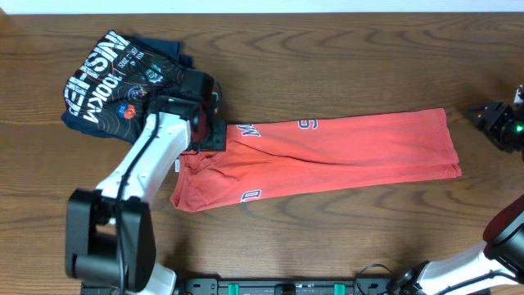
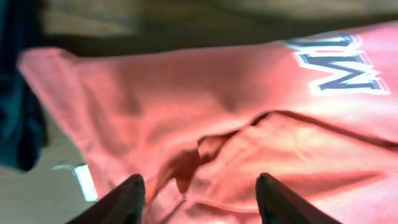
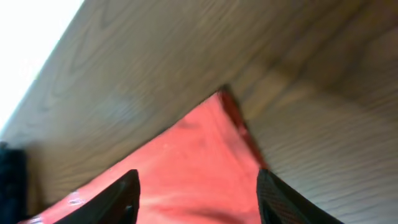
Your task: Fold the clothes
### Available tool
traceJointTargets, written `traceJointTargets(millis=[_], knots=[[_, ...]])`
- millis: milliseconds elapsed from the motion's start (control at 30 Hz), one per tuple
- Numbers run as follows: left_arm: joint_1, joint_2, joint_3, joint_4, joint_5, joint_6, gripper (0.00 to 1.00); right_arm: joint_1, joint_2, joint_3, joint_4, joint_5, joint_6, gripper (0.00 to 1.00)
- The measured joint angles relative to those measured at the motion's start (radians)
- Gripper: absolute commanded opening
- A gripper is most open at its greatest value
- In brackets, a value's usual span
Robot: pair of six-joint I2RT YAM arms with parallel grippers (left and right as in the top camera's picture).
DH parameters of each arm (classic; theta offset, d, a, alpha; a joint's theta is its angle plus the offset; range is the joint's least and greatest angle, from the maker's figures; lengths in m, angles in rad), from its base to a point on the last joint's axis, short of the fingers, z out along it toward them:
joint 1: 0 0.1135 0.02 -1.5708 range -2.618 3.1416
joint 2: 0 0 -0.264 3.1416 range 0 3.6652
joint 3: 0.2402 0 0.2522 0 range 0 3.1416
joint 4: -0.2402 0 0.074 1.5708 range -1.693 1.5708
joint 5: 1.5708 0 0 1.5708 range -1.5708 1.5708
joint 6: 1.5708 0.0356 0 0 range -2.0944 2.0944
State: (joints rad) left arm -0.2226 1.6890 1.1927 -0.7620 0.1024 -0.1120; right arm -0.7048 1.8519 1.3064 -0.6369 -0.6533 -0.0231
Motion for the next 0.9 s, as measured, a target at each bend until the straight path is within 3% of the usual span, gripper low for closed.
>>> traceJointTargets(millis=[100, 233, 500, 900], knots=[[0.000, -0.062, 0.018, -0.045, 0.021, 0.004, 0.76, 0.000, 0.007, 0.001, -0.026, 0.042, -0.081, 0.64], [0.000, -0.163, 0.021, -0.086, 0.034, 0.004, 0.79, 0.000, 0.055, 0.001, -0.025, 0.056, -0.174, 0.67], [0.000, -0.257, 0.027, -0.134, 0.048, 0.004, 0.79, 0.000, 0.263, 0.096, -0.159, 0.014, -0.303, 0.67], [0.000, -0.256, 0.027, -0.148, 0.048, 0.004, 0.79, 0.001, 0.341, 0.197, -0.319, -0.018, -0.422, 0.63]])
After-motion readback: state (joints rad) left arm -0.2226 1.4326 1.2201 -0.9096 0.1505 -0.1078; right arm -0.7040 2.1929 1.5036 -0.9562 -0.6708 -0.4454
